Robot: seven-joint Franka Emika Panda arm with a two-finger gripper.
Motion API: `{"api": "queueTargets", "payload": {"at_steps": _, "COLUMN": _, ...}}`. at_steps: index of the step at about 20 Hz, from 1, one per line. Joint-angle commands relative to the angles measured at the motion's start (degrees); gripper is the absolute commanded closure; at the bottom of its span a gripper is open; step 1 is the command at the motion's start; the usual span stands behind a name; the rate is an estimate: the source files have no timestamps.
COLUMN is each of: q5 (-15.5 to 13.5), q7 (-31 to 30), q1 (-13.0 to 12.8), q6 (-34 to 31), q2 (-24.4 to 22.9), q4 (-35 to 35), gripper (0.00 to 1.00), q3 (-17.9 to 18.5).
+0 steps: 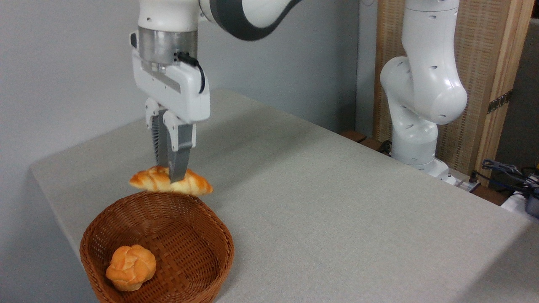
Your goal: Put bread into the basket
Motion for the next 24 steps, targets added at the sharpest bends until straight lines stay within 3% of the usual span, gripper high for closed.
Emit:
{"api": "queueTargets", "payload": {"at_steps": 1, "q5": -0.7, "q7": -0.1, "q1": -0.3, "q6": 3.3, "q2": 2.4, "q4": 1.4, "gripper": 0.00, "q3": 1.2}}
{"api": "queueTargets", "payload": {"at_steps": 14, "q5": -0.7, "q7": -0.9, "q1": -0.3, "q6": 3.1, "q2": 2.3, "q4": 1.4, "gripper": 0.00, "q3": 1.8}}
{"api": "queueTargets", "payload": {"at_steps": 17, "q5": -0.5, "q7": -0.7, "q1": -0.3, "q6": -2.5, "q2": 1.8, "q4": 2.1, "gripper": 0.00, "q3": 4.0}}
{"api": "queueTargets", "payload": {"at_steps": 20, "q5": -0.6, "q7": 0.8, "q1": -0.3, "q6": -14.6, "q2": 1.7, "q4": 6.6, "gripper": 0.00, "q3": 7.2}}
{"api": "queueTargets", "payload": {"at_steps": 22, "q5": -1.1, "q7": 7.5, "q1": -0.3, "q6": -17.6, "q2": 1.7, "q4": 6.5, "gripper": 0.00, "q3": 8.5}}
{"api": "queueTargets", "payload": {"at_steps": 24, "q5": -2.7, "q7": 10.0, "q1": -0.2, "q6": -18.7, "q2": 2.1, "q4": 6.5, "gripper": 0.00, "q3": 9.0}}
